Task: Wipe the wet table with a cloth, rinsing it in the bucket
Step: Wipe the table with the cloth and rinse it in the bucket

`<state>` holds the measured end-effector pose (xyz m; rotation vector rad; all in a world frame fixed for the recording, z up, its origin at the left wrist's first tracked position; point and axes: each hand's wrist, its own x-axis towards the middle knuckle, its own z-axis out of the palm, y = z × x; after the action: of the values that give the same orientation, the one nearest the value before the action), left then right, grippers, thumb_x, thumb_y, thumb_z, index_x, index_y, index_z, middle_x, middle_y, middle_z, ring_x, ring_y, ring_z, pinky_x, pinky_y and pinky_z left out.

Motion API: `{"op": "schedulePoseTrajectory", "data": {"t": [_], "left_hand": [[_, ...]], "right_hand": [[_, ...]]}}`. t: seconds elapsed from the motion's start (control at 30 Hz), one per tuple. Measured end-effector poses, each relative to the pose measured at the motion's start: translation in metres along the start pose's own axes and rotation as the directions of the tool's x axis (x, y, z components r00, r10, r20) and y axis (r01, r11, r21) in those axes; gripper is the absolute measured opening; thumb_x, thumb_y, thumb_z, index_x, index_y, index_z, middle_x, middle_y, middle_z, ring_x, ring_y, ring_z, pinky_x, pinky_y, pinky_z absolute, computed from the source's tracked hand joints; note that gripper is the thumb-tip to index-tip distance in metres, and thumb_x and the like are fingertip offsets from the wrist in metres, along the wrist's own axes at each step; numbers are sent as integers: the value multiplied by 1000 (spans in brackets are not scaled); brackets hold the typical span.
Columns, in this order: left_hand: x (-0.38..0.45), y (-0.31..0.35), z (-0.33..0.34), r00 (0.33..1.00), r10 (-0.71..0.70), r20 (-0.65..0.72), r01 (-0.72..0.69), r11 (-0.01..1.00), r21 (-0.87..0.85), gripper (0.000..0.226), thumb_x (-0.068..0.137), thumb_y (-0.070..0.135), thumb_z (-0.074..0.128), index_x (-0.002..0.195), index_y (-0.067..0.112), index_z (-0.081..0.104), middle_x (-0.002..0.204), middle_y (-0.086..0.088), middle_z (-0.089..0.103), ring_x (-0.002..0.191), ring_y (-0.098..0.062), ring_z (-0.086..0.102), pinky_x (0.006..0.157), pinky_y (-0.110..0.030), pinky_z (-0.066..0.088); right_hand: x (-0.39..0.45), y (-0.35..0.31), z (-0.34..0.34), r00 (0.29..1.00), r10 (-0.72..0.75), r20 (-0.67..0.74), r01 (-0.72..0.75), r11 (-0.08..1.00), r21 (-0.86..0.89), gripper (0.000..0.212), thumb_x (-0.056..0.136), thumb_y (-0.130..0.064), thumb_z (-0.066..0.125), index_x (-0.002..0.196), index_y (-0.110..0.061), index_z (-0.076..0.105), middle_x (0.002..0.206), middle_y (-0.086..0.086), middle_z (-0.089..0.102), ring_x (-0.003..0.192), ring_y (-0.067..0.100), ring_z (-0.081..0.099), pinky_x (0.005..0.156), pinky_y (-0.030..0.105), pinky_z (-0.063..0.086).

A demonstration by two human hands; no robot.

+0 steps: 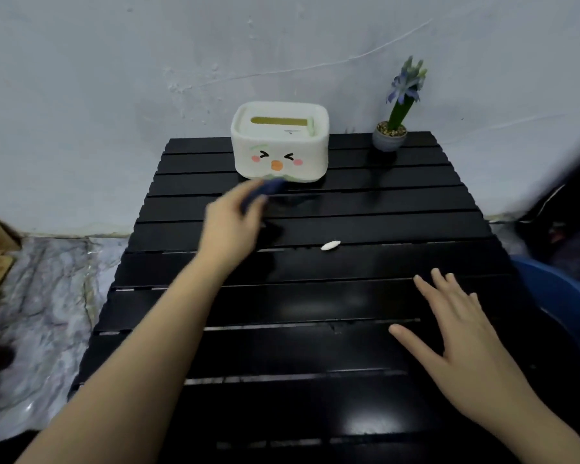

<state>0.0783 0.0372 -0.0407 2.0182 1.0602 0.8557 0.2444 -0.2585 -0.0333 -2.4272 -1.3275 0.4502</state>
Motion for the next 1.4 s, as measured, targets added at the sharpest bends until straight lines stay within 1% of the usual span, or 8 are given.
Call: {"op": "schedulePoseTrajectory", "data": {"t": [0.1,0.27,0.6,0.7,0.93,1.07,1.27,1.4], "left_hand": [[-1,-34,-26,980,-147,-137,182,941,287,35,99,17,50,133,14,57,139,-9,57,133,-29,48,108,-40,40],[-16,-16,6,995,-18,-98,59,901,430,26,98,10,45,117,17,61,122,-13,58,119,-34,50,88,-47,44],[-83,84,131,924,200,326,-266,949,169,37,100,16,49,136,13,55,148,-6,48,144,-23,33,118,-35,26],[-85,104,133,877,154,455,-105,986,-131,35,100,22,52,134,18,58,137,-2,60,135,-15,47,110,-35,41],[-91,72,25,996,-93,7,93,995,-36,30,98,18,57,127,12,64,110,2,69,96,-4,64,82,-2,42],[-146,2,-55,967,-150,-205,212,922,324,37,98,16,55,134,10,57,137,-15,59,130,-24,53,110,-33,38],[-168,-10,-23,975,-108,-196,192,851,488,38,98,12,52,135,2,54,146,-20,48,138,-41,39,113,-51,34],[-189,54,61,992,129,17,-124,897,423,36,90,7,53,124,0,63,134,-21,59,126,-42,53,107,-50,43]], "right_hand": [[-11,5,-2,1000,6,-3,-6,999,-43,84,87,-72,36,157,-28,21,164,-12,3,149,-2,-15,121,27,-8],[-17,7,-3,1000,-3,-15,2,997,-80,82,91,-75,31,156,-25,24,165,-10,4,149,-1,-13,118,22,-9],[-43,16,-5,998,-8,-70,2,997,-82,76,95,-67,38,153,-19,34,164,-6,21,148,-1,1,117,20,1],[-53,21,-5,997,-5,-77,-1,996,-85,75,95,-66,40,152,-16,37,162,-3,26,150,3,7,120,24,5],[-73,34,-9,994,19,-112,-28,997,-78,79,94,-68,35,152,-15,36,162,-1,26,151,8,10,122,28,8],[-79,36,-11,994,41,-104,-48,997,-68,77,93,-63,41,152,-14,36,163,1,25,152,10,10,124,32,10],[-82,36,-10,993,48,-107,-56,996,-68,73,94,-58,46,150,-12,40,162,4,29,152,15,15,123,33,13],[-87,36,-14,992,70,-108,-76,996,-54,71,94,-56,49,150,-13,41,161,2,31,151,15,16,122,36,19]]}}
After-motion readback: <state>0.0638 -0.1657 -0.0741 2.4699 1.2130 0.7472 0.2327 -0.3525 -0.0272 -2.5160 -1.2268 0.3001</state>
